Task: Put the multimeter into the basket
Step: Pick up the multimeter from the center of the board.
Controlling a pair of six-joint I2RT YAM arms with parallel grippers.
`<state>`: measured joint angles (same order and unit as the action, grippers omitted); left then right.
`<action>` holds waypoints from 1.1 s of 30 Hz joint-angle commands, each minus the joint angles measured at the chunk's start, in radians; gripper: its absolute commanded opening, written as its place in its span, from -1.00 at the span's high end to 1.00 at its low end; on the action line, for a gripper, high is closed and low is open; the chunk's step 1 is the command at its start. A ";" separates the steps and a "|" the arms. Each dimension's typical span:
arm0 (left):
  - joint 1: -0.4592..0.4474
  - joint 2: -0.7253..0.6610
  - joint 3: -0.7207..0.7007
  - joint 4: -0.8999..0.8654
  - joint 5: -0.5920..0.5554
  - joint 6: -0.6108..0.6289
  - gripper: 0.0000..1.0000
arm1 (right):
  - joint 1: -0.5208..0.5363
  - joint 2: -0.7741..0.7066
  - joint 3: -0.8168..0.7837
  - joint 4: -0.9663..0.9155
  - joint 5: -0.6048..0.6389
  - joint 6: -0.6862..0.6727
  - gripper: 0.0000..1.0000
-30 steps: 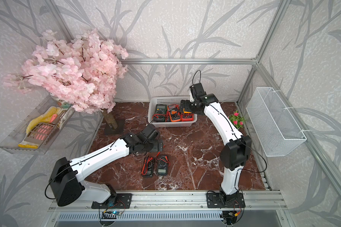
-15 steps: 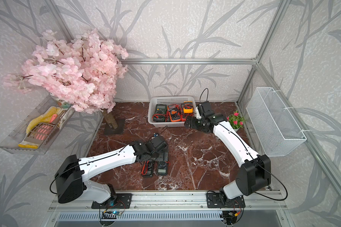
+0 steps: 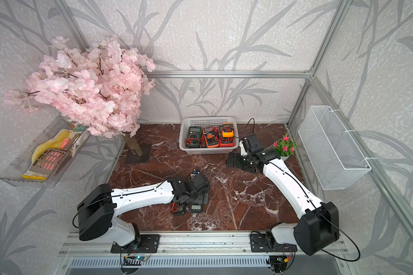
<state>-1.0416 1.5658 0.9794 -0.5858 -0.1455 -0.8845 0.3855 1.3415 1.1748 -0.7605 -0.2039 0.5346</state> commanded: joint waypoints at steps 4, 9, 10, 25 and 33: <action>-0.036 0.058 -0.034 0.066 -0.002 -0.045 -1.00 | 0.004 -0.038 -0.005 -0.056 -0.003 -0.008 -0.99; -0.040 0.082 -0.052 0.073 -0.008 -0.050 -1.00 | 0.002 -0.038 -0.008 -0.068 -0.005 -0.010 -0.99; -0.041 0.083 -0.057 0.074 -0.012 -0.049 -1.00 | 0.004 -0.038 -0.009 -0.066 -0.005 -0.007 -0.99; -0.039 0.161 -0.011 0.060 -0.036 -0.004 -0.66 | 0.003 -0.083 -0.017 -0.094 -0.003 0.007 -0.99; -0.037 0.140 0.033 0.031 -0.045 0.022 0.01 | 0.003 -0.107 -0.017 -0.097 -0.009 0.012 -0.99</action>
<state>-1.0782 1.7073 0.9672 -0.5289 -0.1799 -0.8814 0.3851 1.2572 1.1637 -0.8387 -0.2047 0.5350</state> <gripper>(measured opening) 0.757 0.993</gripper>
